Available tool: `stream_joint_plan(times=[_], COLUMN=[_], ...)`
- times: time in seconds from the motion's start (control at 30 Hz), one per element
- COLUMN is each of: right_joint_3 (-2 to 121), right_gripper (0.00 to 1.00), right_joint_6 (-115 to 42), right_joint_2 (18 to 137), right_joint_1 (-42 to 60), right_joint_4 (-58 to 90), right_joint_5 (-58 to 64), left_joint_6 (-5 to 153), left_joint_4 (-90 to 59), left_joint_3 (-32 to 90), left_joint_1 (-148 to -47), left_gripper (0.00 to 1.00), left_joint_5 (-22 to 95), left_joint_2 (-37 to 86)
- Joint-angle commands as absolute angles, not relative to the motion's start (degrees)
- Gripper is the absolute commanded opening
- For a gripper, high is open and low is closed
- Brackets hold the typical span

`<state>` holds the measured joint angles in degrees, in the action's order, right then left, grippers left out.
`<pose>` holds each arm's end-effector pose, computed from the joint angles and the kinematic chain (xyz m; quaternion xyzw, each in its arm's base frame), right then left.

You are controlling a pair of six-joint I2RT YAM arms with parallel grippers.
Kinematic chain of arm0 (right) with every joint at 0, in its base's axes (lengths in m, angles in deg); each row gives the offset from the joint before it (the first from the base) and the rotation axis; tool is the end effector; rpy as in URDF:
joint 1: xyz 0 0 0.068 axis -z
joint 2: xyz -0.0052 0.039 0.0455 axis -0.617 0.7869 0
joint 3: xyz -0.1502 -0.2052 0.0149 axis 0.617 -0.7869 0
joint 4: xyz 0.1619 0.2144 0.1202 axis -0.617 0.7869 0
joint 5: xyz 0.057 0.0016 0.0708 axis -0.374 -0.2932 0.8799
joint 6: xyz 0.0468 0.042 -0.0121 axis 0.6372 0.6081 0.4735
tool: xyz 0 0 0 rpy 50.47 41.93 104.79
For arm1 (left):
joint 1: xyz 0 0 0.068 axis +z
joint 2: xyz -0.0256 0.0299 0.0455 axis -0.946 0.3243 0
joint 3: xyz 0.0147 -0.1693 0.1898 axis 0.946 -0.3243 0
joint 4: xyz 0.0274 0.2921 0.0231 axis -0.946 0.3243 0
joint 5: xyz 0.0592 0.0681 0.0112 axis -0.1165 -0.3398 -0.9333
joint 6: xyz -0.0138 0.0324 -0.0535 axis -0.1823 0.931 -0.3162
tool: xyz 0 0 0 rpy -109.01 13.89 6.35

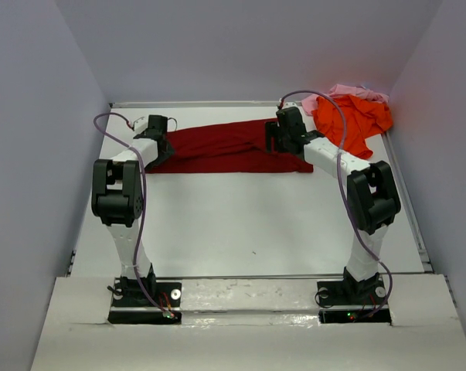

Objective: Fold and stack the t-shirts
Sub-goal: Fold the tshirt

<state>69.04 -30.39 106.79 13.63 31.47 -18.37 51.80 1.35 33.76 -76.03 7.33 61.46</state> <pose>0.4384 0.1867 0.1997 -0.0425 0.9034 0.0313 0.4255 0.4527 -0.0214 0.1362 -0.2911 0.8794 0.0499 0.3733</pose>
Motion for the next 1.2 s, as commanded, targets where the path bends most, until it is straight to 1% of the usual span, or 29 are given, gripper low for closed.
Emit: stream_joint_plan(times=[0.0, 0.3, 0.7, 1.17], right_joint_3=[68.58, 68.93, 68.76, 67.44], right_gripper=[0.78, 0.78, 0.78, 0.78], right_joint_6=[-30.11, -30.28, -30.28, -30.37], right_joint_2=[104.44, 105.4, 106.46, 106.02], right_joint_1=[13.4, 13.4, 13.4, 13.4], right_joint_4=[29.25, 29.17, 29.08, 28.64], right_joint_5=[-18.08, -18.34, -18.08, -17.2], left_joint_6=[52.29, 54.31, 55.1, 57.56], left_joint_4=[2.06, 3.82, 3.38, 6.28], left_joint_3=[38.24, 43.86, 46.15, 57.04], left_joint_1=[-75.82, -75.74, -75.74, -75.47], left_gripper=[0.77, 0.77, 0.77, 0.77], left_joint_5=[5.12, 3.71, 2.74, 1.08], left_joint_2=[61.98, 65.66, 67.86, 73.05])
